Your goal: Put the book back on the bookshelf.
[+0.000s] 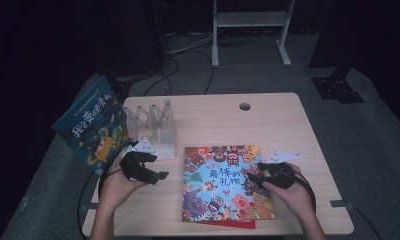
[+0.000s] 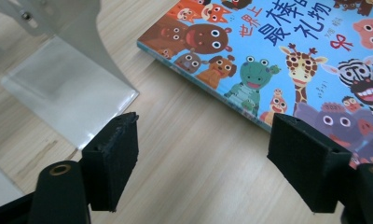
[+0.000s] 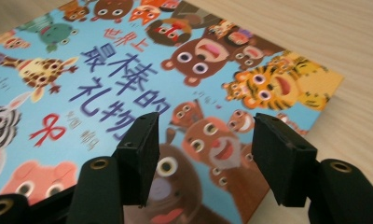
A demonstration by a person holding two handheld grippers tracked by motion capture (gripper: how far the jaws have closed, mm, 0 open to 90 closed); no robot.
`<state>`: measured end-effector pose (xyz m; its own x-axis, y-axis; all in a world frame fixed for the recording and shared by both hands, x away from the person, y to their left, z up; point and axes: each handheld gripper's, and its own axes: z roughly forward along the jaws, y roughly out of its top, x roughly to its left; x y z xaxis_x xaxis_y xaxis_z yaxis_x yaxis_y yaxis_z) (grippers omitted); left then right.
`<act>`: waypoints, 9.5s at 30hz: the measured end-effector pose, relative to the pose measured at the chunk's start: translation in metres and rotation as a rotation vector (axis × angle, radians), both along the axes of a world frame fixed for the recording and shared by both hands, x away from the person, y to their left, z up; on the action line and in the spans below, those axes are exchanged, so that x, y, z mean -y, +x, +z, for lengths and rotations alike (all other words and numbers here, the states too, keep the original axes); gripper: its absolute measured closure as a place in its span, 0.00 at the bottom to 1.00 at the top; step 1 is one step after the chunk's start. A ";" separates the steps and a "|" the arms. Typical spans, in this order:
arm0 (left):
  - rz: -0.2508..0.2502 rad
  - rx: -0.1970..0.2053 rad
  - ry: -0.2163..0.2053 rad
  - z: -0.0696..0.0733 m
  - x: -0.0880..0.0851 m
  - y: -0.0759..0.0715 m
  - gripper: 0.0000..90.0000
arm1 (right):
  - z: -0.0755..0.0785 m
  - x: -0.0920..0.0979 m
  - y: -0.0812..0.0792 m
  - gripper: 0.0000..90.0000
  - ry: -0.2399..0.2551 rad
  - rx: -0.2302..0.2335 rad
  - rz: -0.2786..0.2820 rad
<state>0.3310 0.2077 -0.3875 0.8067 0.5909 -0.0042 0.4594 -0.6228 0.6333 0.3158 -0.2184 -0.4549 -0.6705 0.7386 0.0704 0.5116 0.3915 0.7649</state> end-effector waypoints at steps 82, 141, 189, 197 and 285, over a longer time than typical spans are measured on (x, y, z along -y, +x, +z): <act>-0.078 -0.120 -0.074 -0.066 0.019 0.008 0.01 | -0.010 -0.085 0.121 0.41 -0.027 -0.108 0.006; -0.048 -0.221 -0.091 -0.079 0.046 0.000 0.00 | -0.002 0.015 -0.012 0.40 -0.008 0.035 0.056; -0.047 -0.251 -0.083 -0.079 0.033 0.002 0.00 | -0.023 0.011 -0.059 0.43 -0.043 0.013 0.122; -0.043 -0.286 -0.104 -0.080 0.023 0.005 0.00 | -0.022 0.003 -0.047 0.43 -0.051 0.004 0.145; -0.134 -0.250 -0.109 0.023 0.026 0.058 0.09 | -0.024 -0.039 -0.026 0.46 -0.039 0.023 0.164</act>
<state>0.3892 0.1820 -0.3648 0.8436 0.4642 -0.2700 0.5276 -0.6228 0.5777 0.2902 -0.1791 -0.4789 -0.7835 0.6208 0.0270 0.4207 0.4981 0.7583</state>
